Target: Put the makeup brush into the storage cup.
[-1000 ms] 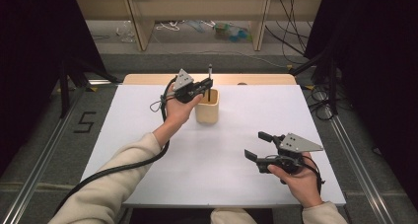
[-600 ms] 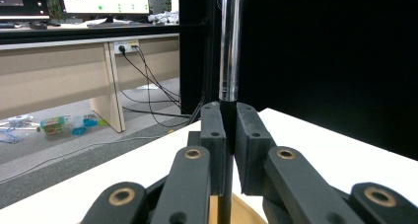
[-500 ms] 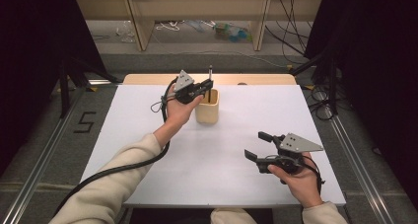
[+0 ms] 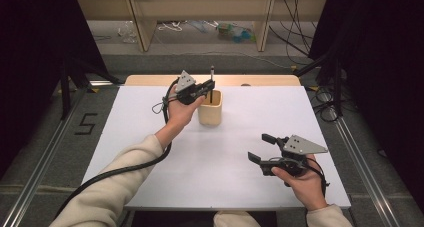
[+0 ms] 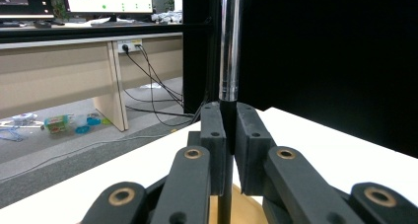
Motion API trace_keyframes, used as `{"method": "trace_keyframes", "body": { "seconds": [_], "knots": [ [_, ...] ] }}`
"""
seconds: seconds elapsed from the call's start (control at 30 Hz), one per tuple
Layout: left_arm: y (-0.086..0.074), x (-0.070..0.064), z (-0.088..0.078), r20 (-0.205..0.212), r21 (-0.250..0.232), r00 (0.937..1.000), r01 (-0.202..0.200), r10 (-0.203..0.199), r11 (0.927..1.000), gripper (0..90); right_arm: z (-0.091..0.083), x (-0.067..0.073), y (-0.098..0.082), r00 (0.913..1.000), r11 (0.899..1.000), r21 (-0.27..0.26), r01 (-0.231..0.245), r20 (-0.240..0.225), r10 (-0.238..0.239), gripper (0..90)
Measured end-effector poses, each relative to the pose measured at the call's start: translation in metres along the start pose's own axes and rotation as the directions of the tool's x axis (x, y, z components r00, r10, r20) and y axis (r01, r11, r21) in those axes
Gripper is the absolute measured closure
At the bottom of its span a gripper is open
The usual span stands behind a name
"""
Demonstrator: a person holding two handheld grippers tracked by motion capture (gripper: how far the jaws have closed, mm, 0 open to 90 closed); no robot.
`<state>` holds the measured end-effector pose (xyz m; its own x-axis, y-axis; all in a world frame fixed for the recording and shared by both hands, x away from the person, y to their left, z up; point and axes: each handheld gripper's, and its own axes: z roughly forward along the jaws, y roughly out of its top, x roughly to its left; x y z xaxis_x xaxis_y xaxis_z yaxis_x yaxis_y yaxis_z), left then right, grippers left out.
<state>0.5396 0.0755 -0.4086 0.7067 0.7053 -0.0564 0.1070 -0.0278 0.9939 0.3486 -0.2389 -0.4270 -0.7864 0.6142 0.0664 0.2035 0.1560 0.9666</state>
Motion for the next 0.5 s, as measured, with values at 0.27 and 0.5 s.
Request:
{"method": "trace_keyframes", "body": {
  "seconds": [0.27, 0.5],
  "knots": [
    [-0.0026, 0.0022, 0.0015, 0.003, 0.009, 1.0000, 0.004, -0.004, 1.0000, 83.6, 0.0009, -0.0016, 0.0000, 0.9996, 0.999, -0.020, 0.026, 0.008, -0.026, 20.5],
    [-0.0028, 0.0043, 0.0016, -0.004, 0.011, 1.0000, 0.006, -0.006, 0.9999, 83.6, 0.0000, 0.0001, 0.0000, 1.0000, 1.000, -0.001, 0.004, 0.003, -0.004, 20.5]
  ]
}}
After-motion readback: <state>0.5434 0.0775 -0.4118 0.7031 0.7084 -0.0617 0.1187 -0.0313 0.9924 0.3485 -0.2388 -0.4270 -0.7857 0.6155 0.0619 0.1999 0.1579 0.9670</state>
